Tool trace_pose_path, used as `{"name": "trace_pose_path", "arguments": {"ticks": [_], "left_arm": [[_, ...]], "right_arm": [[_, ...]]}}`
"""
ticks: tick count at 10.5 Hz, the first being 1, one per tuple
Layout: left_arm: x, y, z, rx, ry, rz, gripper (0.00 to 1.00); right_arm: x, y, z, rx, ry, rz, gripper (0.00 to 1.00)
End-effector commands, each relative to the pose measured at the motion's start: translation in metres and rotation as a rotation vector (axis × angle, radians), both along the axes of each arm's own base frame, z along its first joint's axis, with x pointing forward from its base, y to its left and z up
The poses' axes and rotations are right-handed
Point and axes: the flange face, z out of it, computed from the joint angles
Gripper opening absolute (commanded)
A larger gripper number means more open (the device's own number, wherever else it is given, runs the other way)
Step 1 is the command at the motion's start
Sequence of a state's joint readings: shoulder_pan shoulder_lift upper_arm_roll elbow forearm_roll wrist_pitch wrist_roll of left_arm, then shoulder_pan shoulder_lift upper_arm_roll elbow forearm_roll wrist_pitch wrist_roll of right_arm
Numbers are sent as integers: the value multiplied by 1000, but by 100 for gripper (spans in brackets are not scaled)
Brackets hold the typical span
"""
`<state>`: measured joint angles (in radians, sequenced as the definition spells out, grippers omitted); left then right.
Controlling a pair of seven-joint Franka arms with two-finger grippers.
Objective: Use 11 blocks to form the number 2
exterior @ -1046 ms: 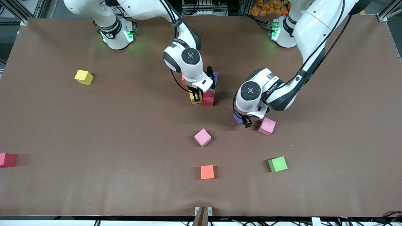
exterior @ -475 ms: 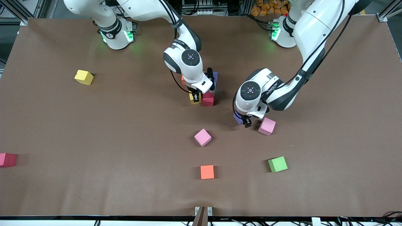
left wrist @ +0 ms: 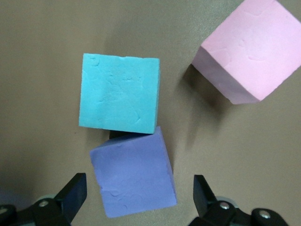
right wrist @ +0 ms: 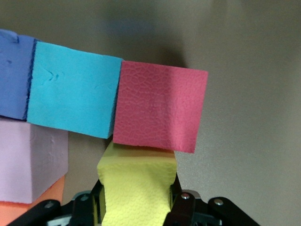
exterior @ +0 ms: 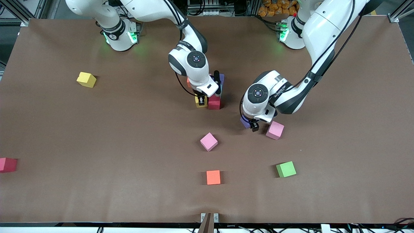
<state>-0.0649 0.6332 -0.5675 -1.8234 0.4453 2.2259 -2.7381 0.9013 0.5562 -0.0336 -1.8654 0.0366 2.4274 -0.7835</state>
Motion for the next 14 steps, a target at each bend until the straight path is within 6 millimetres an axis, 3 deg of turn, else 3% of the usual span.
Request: {"name": "trace_pose_path", "arguments": {"ticks": [1,10,14], "left_arm": [[-3,-5,3,7,-12,70,100],[-3,-4,4,13,-13,64,100],[-3,-4,3,13,-14,62,100]], "right_arm": [[1,3,-5,-2,6,-28,0],[-4,11,-7,-10,-8,4,0],[7,5,-7,-14,-18,1,0]]}}
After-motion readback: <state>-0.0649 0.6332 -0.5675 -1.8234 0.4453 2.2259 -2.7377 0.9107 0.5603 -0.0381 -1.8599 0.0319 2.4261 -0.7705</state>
